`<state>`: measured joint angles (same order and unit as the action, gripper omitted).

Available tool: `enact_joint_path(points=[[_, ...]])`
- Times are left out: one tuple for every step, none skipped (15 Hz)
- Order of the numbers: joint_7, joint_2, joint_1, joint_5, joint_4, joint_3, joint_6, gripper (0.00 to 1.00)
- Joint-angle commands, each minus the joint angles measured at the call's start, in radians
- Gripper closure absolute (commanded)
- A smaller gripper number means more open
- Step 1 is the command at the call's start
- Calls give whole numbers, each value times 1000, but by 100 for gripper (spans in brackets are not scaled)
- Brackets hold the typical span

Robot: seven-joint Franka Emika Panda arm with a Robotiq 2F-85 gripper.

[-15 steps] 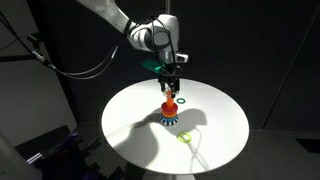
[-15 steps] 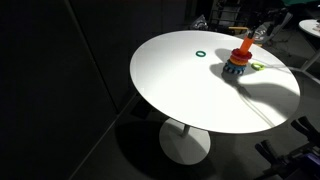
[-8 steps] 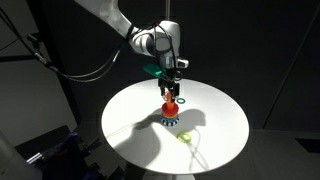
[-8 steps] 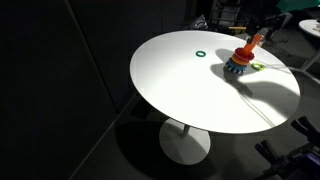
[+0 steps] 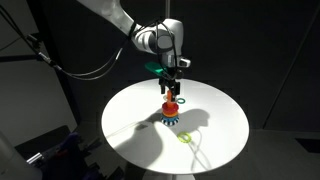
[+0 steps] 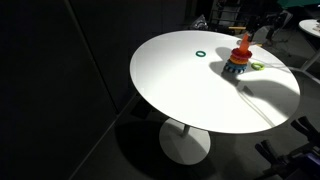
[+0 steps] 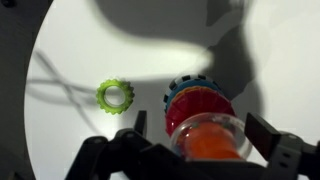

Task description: Put the clear ring on the wooden stand.

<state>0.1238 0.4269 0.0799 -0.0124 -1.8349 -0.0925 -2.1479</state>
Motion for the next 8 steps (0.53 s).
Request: enact_joint_path(points=[[-4,7,8,22,43,1,51,0],[-6,3,8,23,44,1,60,0],[-9,-2,9,24,44,2,72,0],[-13,-11,9,25,43,3,89,0],[-15,-16,9,24,44,3,104,0],[-18,-23,9,25,44,3,120,0],[-25,-37,9,26,41,5,142,0],[-28,-48,8,23,37,5,156,0]])
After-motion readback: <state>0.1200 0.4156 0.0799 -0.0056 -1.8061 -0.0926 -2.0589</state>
